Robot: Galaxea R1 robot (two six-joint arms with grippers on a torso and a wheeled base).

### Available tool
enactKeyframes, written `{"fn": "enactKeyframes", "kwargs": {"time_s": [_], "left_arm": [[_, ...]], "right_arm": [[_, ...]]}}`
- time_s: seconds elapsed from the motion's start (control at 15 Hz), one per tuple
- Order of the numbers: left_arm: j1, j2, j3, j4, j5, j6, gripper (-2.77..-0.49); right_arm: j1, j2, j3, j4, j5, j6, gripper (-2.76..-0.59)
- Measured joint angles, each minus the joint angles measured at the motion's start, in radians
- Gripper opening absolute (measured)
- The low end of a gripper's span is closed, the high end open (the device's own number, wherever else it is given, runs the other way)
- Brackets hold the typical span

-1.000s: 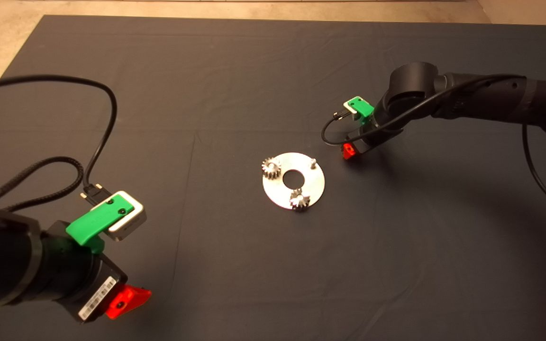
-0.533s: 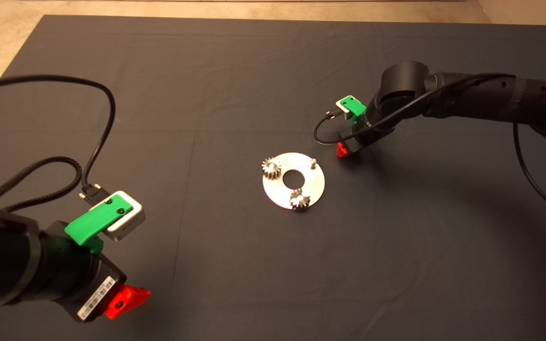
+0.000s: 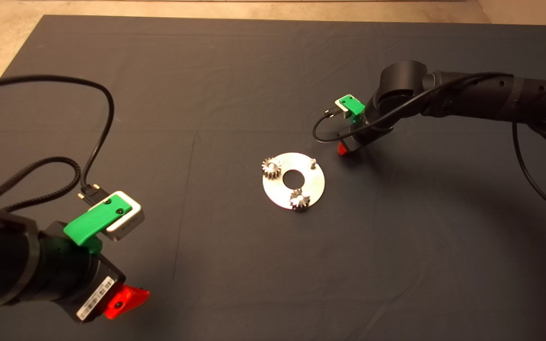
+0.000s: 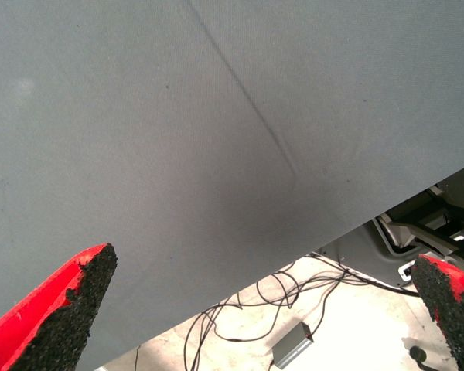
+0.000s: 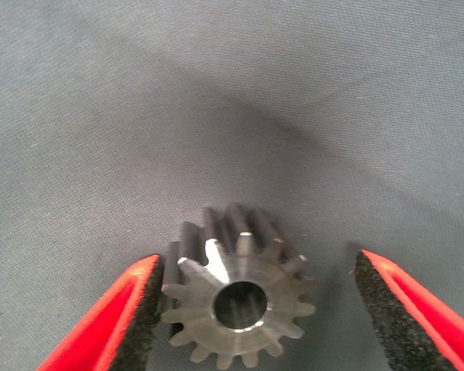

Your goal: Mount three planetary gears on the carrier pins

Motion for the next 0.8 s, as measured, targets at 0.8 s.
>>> {"fn": "enactKeyframes", "kwargs": {"time_s": [0.8], "left_arm": [[0.000, -0.001, 0.000, -0.006, 0.000, 0.000, -0.49]], "right_arm": [[0.002, 0.000, 0.000, 0.008, 0.015, 0.012, -2.08]]}}
